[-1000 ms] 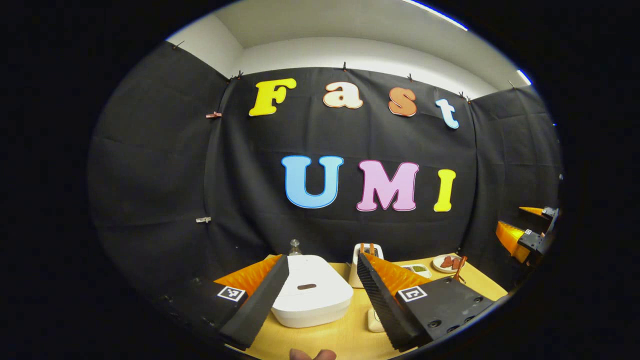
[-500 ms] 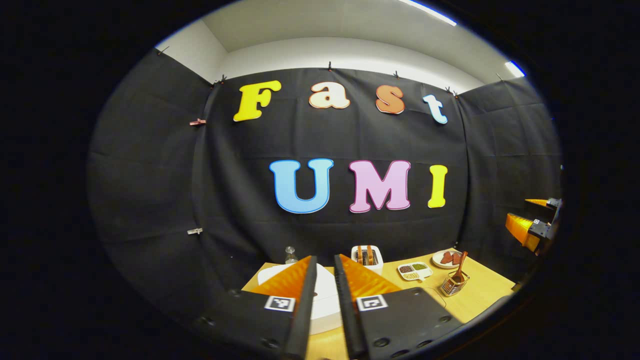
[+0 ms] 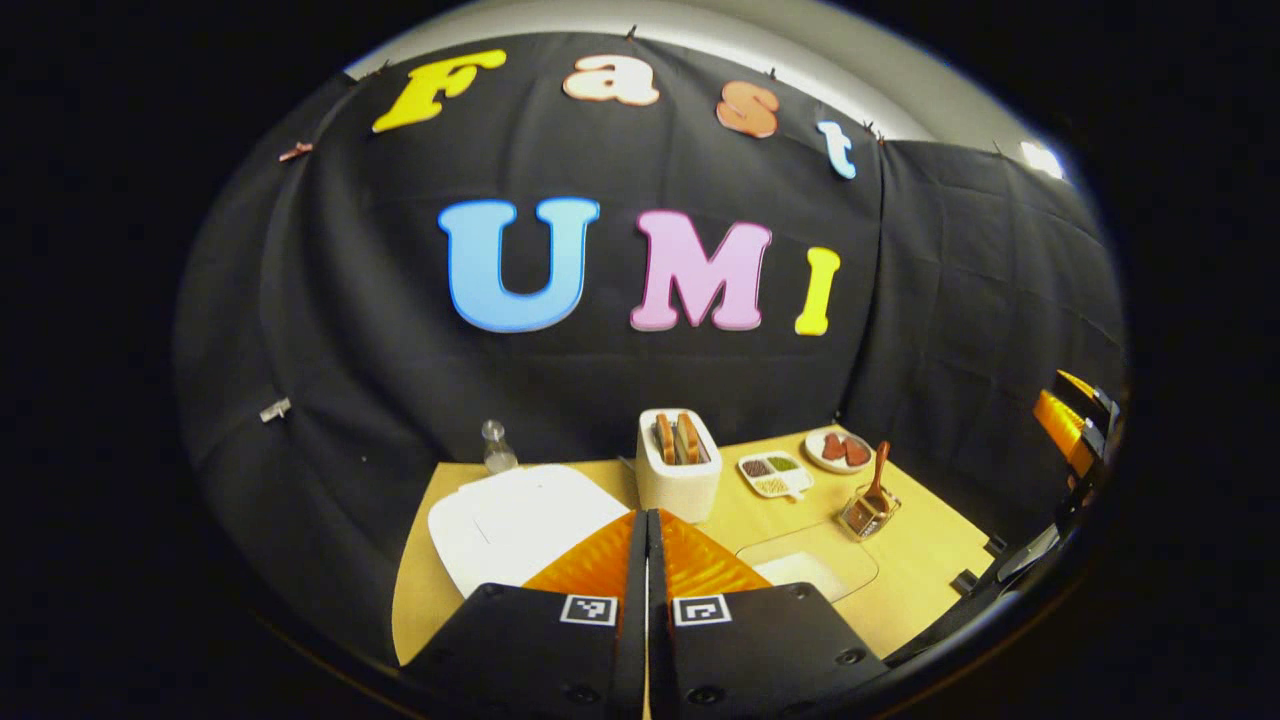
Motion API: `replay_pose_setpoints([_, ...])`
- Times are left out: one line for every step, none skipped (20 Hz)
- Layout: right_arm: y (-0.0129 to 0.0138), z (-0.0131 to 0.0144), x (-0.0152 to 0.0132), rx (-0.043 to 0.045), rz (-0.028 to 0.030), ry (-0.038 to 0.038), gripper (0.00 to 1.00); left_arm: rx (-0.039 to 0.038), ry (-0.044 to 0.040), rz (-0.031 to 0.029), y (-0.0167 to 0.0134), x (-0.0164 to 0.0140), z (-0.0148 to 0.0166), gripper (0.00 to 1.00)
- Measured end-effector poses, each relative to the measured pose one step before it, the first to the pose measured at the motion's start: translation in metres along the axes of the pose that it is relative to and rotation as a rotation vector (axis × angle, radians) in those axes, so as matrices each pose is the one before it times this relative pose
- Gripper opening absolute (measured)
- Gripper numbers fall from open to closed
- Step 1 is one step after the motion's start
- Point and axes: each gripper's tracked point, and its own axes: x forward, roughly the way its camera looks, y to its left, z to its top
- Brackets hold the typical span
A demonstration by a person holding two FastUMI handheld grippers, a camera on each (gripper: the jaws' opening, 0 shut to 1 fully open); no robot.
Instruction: Close the left gripper, press the button to open the rice cooker; take a wooden spoon from the chopstick holder with the right hand, scoop a spoonful of rice and pour it into the rice cooker, then put the wooden spoon back into the chopstick holder.
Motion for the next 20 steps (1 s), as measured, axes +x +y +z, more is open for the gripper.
replay_pose_setpoints([-0.00199,-0.00223,0.00108,-0.00433,-0.00605,0.00731,0.97,-0.00721,0.04897,-0.00707,0.00928,0.01289,-0.00863,0.06])
replay_pose_setpoints([-0.00277,-0.00136,0.00033,-0.00616,-0.00772,0.00529,0.98,-0.00017,0.03972,-0.00364,0.00822,0.01100,-0.00879,0.06])
replay_pose_setpoints([-0.00305,-0.00049,0.00112,-0.00806,-0.00909,0.00490,0.98,-0.00357,0.04180,-0.00692,0.00738,0.01003,-0.00779,0.06])
replay_pose_setpoints([-0.00302,-0.00116,0.00072,-0.00797,-0.00880,0.00538,0.97,-0.00527,0.04004,-0.00905,0.00617,0.01166,-0.00892,0.07])
replay_pose_setpoints([-0.00327,-0.00206,0.00088,-0.00577,-0.00883,0.00597,0.97,-0.01046,0.04250,-0.01062,0.00426,0.00965,-0.00821,0.06])
replay_pose_setpoints([-0.00207,-0.00181,0.00008,-0.00240,-0.00691,0.00488,0.98,-0.01133,0.03019,-0.00860,0.00490,0.00910,-0.00788,0.06])
replay_pose_setpoints([-0.00151,-0.00060,0.00109,-0.00204,-0.00689,0.00499,0.98,-0.01461,0.03380,-0.00477,0.00431,0.00658,-0.00495,0.06])
replay_pose_setpoints([-0.00177,-0.00035,0.00031,-0.00145,-0.00662,0.00448,0.98,-0.00838,0.02550,0.00092,0.00502,0.00599,-0.00557,0.07])
replay_pose_setpoints([-0.00136,-0.00017,0.00021,0.00105,-0.00612,0.00128,0.98,-0.00492,0.01852,0.00383,0.00385,0.00532,-0.00281,0.06])
replay_pose_setpoints([-0.00155,0.00137,0.00041,0.00061,-0.00704,-0.00161,0.97,0.00073,0.01537,0.00343,0.00182,0.00444,-0.00510,0.07])
replay_pose_setpoints([-0.00082,0.00092,-0.00033,0.00010,-0.00497,-0.00215,0.97,0.00145,0.01169,0.00479,0.00258,0.00362,-0.00268,0.07])
replay_pose_setpoints([0.00026,-0.00107,-0.00011,-0.00166,-0.00325,-0.00002,0.97,0.00096,0.00788,0.00012,0.00190,0.00273,-0.00211,0.07])
replay_pose_setpoints([-0.00007,-0.00066,-0.00002,-0.00364,-0.00248,0.00192,0.97,-0.00131,0.00885,-0.00036,0.00149,0.00295,-0.00249,0.07])
replay_pose_setpoints([-0.00063,-0.00094,-0.00059,-0.00348,-0.00339,0.00317,0.97,-0.00004,0.00918,-0.00173,0.00090,0.00278,-0.00316,0.07])
replay_pose_setpoints([0.00001,-0.00056,-0.00072,-0.00088,-0.00101,0.00093,0.97,0.00505,0.00662,0.00578,0.00253,0.00258,-0.00168,0.07])
replay_pose_setpoints([0.00018,-0.00017,-0.00146,-0.00050,-0.00083,0.00205,0.97,0.00671,0.00606,0.00784,0.00392,0.00396,-0.00210,0.07])
replay_pose_setpoints([0.00055,-0.00011,-0.00121,-0.00143,-0.00129,0.00084,0.97,0.00037,-0.00045,-0.00368,0.00026,-0.00178,-0.00047,0.07])
replay_pose_setpoints([-0.00150,0.00055,-0.00079,-0.00258,-0.00420,-0.00130,0.97,-0.00586,-0.00360,0.00004,-0.00014,0.00268,-0.00002,0.10])
replay_pose_setpoints([-0.00172,0.00091,-0.00152,-0.00199,-0.00536,-0.00290,0.97,-0.01458,0.00936,-0.00472,-0.00050,0.00265,-0.00332,0.07])
replay_pose_setpoints([-0.00137,0.00057,-0.00173,0.00074,-0.00509,-0.00212,0.97,-0.01102,0.01346,-0.00092,0.00113,0.00043,-0.00432,0.07])
